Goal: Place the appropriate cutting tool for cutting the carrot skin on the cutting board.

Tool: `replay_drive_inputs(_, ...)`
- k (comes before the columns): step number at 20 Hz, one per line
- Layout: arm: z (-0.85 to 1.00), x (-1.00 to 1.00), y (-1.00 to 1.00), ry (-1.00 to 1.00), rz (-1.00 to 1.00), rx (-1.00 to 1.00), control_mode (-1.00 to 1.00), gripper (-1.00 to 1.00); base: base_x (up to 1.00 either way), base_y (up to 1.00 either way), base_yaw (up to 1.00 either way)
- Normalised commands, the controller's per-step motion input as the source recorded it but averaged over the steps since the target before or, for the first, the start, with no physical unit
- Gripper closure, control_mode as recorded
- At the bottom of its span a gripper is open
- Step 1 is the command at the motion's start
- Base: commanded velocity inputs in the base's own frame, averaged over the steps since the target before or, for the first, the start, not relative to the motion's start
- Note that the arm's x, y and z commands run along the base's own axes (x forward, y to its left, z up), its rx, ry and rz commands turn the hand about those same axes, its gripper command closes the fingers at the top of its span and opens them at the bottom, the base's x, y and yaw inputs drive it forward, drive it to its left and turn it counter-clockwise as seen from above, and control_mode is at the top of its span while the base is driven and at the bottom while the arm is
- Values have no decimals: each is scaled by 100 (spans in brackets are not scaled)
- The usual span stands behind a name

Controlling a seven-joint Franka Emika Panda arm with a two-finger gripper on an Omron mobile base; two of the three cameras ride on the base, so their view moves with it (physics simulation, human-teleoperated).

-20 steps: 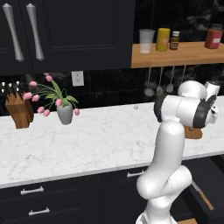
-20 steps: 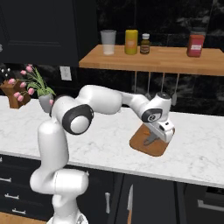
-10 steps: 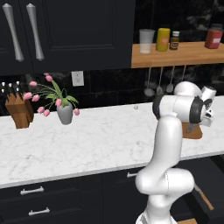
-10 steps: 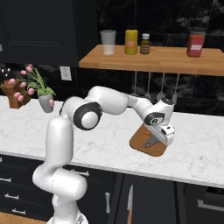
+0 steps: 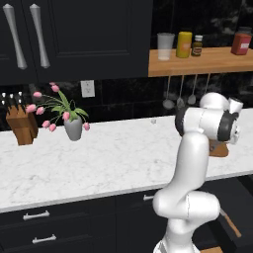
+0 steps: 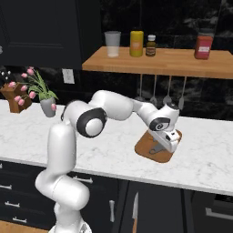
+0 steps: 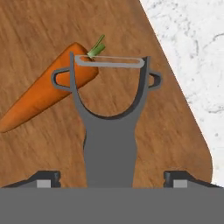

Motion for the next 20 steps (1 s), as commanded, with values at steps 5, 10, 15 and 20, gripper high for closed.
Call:
replay_drive_inputs(5,68,-77,0,0,0,0,-100,-100,0,0,0)
replay_drive_inputs(10,80,-93,5,0,0,0,-100,-100,0,0,0)
replay_drive_inputs(15,47,-84,48,0,0,0,-100,-100,0,0,0)
replay_drive_inputs(20,33,-69,79,0,0,-3,-100,-100,0,0,0)
